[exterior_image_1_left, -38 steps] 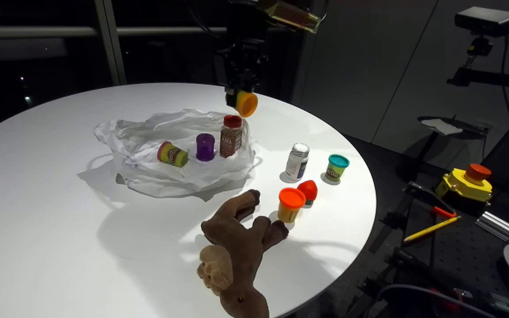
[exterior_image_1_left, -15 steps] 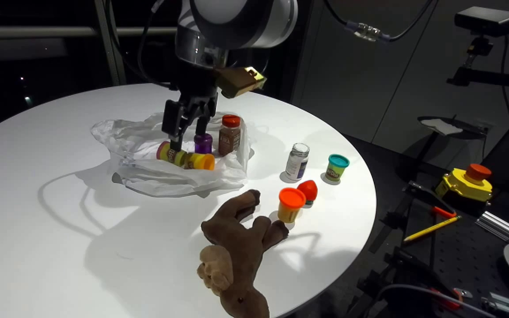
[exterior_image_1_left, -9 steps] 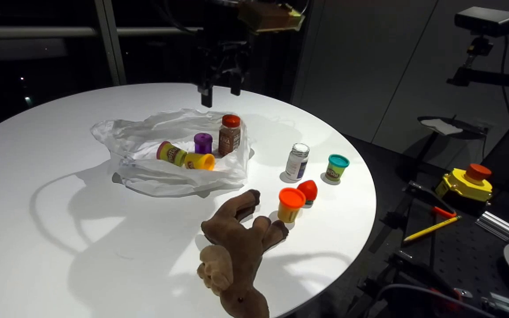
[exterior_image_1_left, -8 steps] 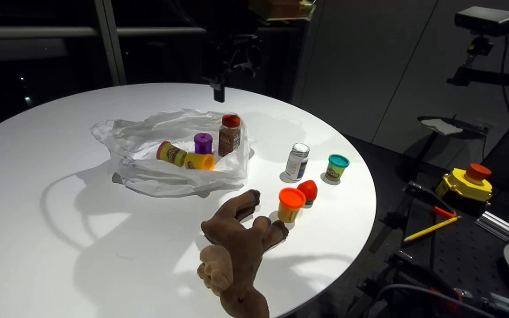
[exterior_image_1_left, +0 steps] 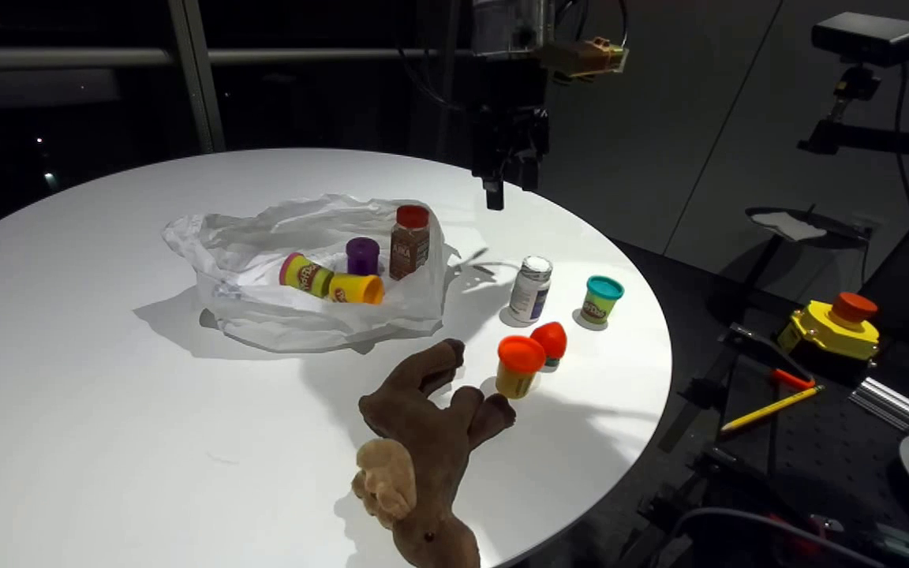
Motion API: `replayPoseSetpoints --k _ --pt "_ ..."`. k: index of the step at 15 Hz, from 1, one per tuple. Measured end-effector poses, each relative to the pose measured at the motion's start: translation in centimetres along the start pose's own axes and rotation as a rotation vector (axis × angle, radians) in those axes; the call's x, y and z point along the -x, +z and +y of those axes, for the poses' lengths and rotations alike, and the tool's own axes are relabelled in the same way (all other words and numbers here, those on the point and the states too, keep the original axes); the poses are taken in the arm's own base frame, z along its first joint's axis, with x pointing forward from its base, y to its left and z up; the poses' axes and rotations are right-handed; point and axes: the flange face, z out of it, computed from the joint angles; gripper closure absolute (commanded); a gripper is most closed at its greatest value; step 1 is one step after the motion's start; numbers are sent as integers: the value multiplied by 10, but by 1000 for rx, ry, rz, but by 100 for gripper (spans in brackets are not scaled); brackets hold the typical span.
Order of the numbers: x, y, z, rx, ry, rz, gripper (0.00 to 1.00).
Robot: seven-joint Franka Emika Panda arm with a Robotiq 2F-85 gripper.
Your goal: Put the objects on the table in the plastic
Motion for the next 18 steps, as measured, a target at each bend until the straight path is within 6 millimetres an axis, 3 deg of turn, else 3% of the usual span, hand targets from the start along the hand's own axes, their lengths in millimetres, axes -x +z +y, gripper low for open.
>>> replayPoseSetpoints --k 3,5,10,18 --pt "8 32 25 -43 -39 -34 0" --pt "16 47 30 -66 -75 -42 0" --pt "34 72 14 -87 -162 -10 0" --pt "51 77 -7 -90 -191 78 0"
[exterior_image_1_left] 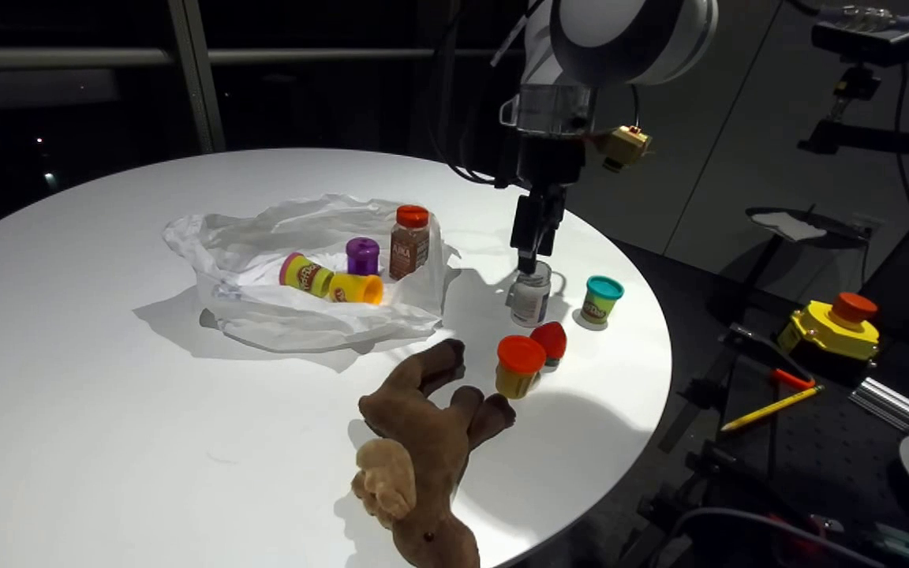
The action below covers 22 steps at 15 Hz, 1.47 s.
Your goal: Put the objects on the table in the plastic
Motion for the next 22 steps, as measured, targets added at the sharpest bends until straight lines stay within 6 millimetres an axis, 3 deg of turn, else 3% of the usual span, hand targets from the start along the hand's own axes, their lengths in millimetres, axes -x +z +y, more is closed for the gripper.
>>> replayPoseSetpoints --k 9,15,21,22 --pt "5 -26 -30 19 -8 71 0" --pt "22 -11 -32 24 -2 26 0" --pt "22 -1 -21 96 -32 26 0" --pt "22 1 -20 101 -39 21 24"
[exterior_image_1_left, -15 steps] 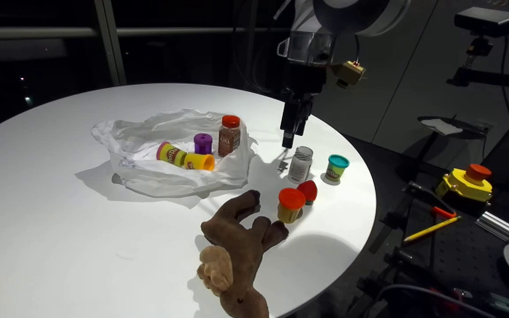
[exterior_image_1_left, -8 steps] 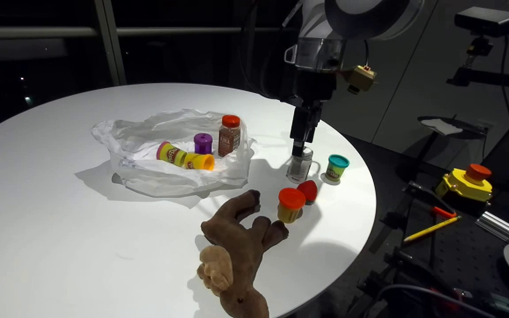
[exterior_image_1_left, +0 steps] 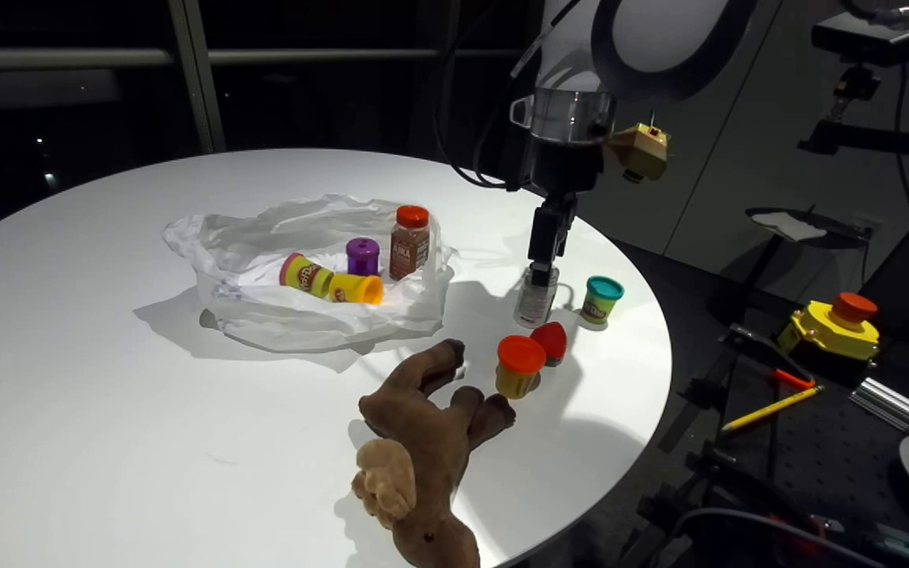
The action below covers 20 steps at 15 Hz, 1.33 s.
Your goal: Put the objects on the table in the plastic
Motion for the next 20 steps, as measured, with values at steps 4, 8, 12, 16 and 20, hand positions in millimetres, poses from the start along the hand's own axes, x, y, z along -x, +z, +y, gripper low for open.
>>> replayPoseSetpoints --k 4,8,12,16,20 --pt "2 11 0 -1 -5 -22 51" --pt "1 9 0 0 -7 -18 80" --pt "-4 -25 -7 33 6 29 80" --pt "-11 -103 -41 78 43 101 80" --pt "-28 -174 -87 101 15 179 80"
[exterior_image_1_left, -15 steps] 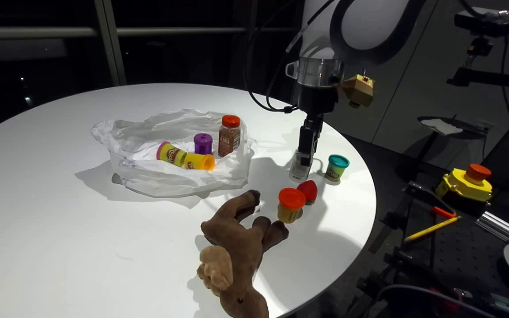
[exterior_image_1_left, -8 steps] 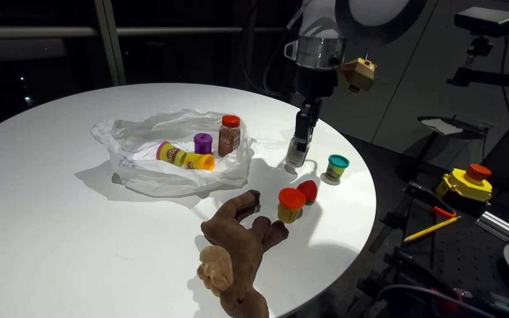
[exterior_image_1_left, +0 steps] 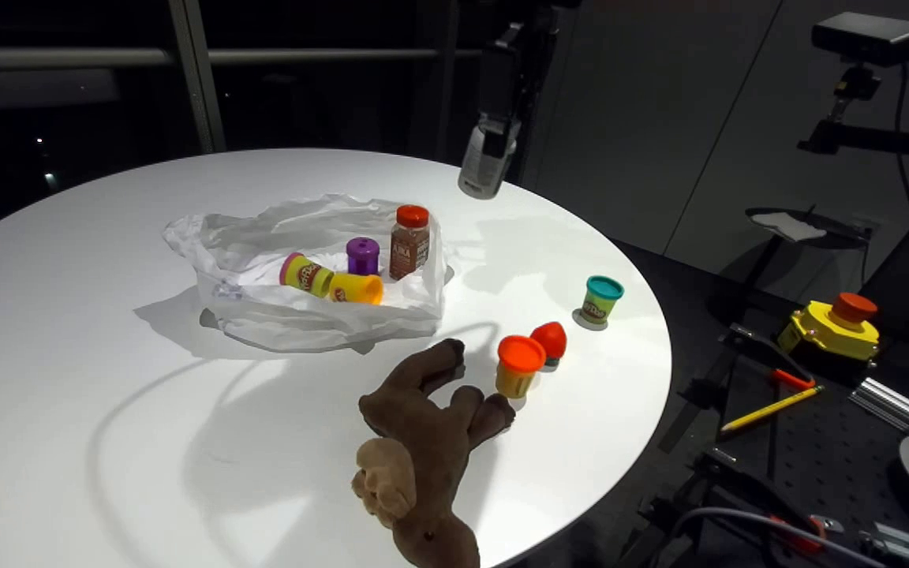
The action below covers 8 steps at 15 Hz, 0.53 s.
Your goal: Put the objects on the table in the plastic
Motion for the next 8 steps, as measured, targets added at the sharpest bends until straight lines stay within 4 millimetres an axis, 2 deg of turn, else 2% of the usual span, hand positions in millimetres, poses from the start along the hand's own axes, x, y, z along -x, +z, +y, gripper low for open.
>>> replayPoseSetpoints --k 1,3,5,8 --pt "-9 -6 -8 -2 -11 17 80" --pt "-29 -4 -22 -12 -27 30 80" --pt "-50 14 -33 -24 -34 26 80" --pt "-83 53 -50 -13 -41 15 80"
